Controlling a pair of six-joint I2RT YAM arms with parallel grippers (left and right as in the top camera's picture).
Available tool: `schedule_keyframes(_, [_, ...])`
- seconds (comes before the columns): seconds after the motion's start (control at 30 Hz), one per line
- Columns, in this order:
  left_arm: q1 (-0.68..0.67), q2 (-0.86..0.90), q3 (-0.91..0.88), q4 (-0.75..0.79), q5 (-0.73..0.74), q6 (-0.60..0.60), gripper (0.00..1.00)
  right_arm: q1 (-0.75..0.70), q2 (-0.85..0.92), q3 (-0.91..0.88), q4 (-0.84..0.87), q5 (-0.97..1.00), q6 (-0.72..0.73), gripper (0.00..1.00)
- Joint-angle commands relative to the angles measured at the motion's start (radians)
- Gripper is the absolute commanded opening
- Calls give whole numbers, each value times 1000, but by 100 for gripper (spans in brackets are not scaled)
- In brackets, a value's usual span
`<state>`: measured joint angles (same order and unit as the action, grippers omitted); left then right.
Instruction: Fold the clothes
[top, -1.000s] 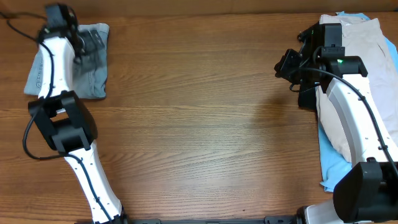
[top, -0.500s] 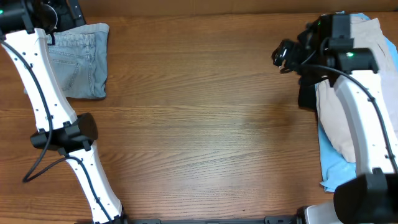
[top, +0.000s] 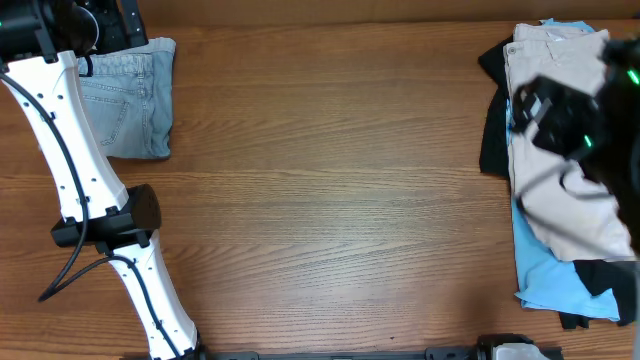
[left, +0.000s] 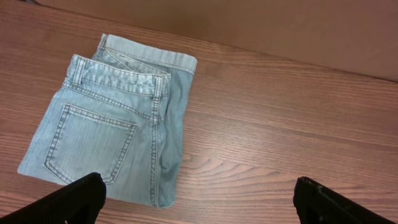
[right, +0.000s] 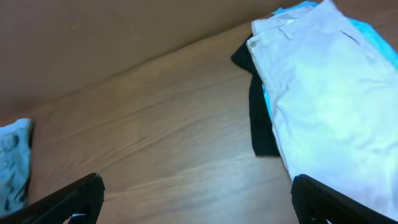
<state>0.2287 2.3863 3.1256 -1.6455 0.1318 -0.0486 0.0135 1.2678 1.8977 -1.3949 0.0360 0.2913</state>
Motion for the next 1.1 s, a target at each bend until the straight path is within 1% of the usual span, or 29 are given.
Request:
schedule_keyframes(0.0, [1,-19,10,0,18,16,100,-2,-60,18,-7,-66,19,100])
schedule_keyframes(0.2, [0,-19,10,0,18,16,100,-2,-115,18,-7,-83,19,100])
schedule_keyframes(0.47, [0,-19,10,0,18,16,100,-2,-103,16,-13,-83,19,100])
schedule_keyframes(0.57, [0,-19,10,0,18,16,100,-2,-111,-4,6,-21,7,100])
schedule_keyframes(0.63, [0,-19,10,0,18,16,100,-2,-137,-56,68,22,7,100])
schedule_keyframes(0.7, [0,-19,10,0,18,16,100,-2,-183,-144,167,40,7,100])
schedule_keyframes(0.8, [0,-19,10,0,18,16,100,-3,-284,-339,348,42,7,100])
schedule_keyframes(0.97, [0,-19,10,0,18,16,100,-4,-505,-772,698,42,-1,100])
schedule_keyframes(1.07, [0,-19,10,0,18,16,100,-4,-641,-1015,864,40,0,100])
